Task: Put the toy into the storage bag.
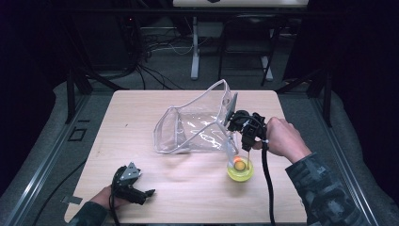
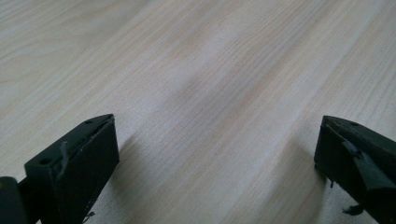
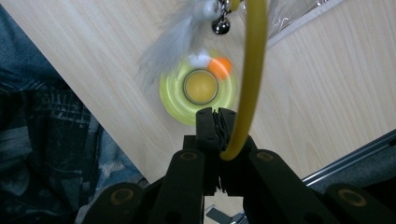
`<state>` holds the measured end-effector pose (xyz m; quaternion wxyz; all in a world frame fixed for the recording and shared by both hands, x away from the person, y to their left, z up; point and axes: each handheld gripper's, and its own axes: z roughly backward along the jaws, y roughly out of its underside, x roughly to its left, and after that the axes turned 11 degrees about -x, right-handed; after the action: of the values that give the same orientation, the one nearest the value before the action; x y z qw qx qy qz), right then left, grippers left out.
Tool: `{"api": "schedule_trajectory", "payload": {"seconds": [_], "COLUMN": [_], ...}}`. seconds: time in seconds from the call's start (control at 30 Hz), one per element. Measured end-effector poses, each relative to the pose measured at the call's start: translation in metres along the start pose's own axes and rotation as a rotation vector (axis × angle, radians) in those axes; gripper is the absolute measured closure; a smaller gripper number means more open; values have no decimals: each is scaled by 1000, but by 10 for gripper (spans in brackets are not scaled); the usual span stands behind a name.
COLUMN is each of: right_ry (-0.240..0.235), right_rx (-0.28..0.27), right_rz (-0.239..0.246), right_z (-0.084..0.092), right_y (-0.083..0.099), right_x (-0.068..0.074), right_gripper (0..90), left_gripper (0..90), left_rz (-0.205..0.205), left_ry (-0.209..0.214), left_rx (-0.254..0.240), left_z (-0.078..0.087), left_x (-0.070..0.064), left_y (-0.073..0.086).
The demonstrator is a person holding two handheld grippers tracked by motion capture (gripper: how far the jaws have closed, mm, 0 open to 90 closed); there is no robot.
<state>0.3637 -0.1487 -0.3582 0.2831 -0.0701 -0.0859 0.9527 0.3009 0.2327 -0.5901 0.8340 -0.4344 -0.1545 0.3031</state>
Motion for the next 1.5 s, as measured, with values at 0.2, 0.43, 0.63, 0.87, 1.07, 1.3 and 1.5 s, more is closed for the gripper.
{"api": "schedule_trajectory", "payload": {"seconds": [0.2, 0.43, 0.63, 0.87, 1.07, 1.3, 1.5], "right_ry": [7, 15, 11, 17, 31, 25, 23], "right_rx": [10, 5, 19, 26, 25, 12, -3], "right_rz": [-6, -24, -37, -28, -21, -4, 15], "right_z": [6, 11, 14, 18, 27, 37, 44], "right_y": [-2, -3, -5, -7, -12, -21, -31], "right_x": [-3, -8, -14, -15, -14, -12, -8], "right_gripper": [881, 880, 880, 880, 880, 880, 880], "left_gripper": [0, 0, 0, 0, 0, 0, 0], "left_rz": [3, 0, 3, 3, -1, -1, -1], "left_ry": [0, 0, 1, 1, 0, 1, 1], "left_rx": [0, 0, 0, 0, 0, 0, 0], "left_z": [0, 0, 0, 0, 0, 0, 0], "left_x": [0, 0, 0, 0, 0, 0, 0], "left_y": [0, 0, 0, 0, 0, 0, 0]}}
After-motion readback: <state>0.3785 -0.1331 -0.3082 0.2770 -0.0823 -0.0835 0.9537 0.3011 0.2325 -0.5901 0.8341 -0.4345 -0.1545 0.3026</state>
